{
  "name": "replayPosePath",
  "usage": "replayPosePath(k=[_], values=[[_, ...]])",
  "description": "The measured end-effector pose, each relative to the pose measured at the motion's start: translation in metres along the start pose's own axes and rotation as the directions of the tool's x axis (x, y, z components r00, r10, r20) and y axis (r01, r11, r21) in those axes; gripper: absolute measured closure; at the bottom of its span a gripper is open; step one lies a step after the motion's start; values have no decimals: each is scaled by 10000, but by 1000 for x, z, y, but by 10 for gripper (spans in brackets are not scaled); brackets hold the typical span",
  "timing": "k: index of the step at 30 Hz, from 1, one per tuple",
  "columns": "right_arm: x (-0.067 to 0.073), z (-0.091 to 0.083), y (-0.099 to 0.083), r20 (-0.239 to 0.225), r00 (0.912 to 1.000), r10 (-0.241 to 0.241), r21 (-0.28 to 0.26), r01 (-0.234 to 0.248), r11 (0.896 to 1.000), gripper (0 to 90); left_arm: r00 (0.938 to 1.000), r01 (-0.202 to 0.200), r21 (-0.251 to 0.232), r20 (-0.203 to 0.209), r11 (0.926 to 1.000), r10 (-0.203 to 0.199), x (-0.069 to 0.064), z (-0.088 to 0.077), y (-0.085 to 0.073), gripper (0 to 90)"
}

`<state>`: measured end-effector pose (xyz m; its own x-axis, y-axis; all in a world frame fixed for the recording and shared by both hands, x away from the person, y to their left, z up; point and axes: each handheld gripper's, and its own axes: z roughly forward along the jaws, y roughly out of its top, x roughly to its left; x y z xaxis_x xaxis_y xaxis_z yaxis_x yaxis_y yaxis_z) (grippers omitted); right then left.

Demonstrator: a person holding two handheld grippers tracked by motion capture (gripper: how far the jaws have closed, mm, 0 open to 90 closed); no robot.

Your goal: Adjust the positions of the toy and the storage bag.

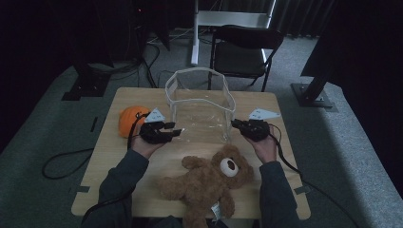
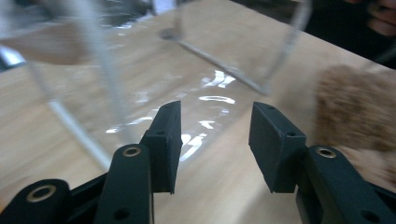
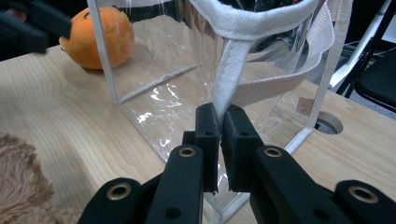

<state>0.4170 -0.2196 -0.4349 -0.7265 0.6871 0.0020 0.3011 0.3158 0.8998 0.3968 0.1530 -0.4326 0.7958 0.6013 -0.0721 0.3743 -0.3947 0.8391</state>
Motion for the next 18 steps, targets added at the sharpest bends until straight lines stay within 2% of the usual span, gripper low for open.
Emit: replayPosePath(k=[3,6,7,8,11,13,15,18], values=[[0,-1,0,20,10000,-13,23,13,10000,850,9976,-84,134,681,9999,75,-12,2,-4,522],[-1,-1,0,6,10000,-2,27,2,10000,850,9916,-57,289,1296,9996,19,-20,3,-9,498],[-1,-1,0,6,10000,-2,27,2,10000,850,9916,-57,289,1296,9996,19,-20,3,-9,490],[-1,0,0,1,10000,-6,13,6,10000,851,9841,-58,402,1775,9992,-14,-25,5,-13,490],[-1,0,0,-7,10000,12,-6,-12,10000,849,9739,-243,634,2270,9977,93,-33,9,-16,466],[-1,0,0,-13,10000,8,-6,-8,10000,849,9693,-397,893,2454,9952,167,-37,15,-19,465],[-1,0,0,-15,10000,-10,4,10,10000,848,9688,-530,1261,2468,9906,204,-41,22,-22,468],[-1,0,0,-4,10000,-10,-7,10,10000,845,9683,-636,1685,2491,9836,199,-43,30,-28,553]])
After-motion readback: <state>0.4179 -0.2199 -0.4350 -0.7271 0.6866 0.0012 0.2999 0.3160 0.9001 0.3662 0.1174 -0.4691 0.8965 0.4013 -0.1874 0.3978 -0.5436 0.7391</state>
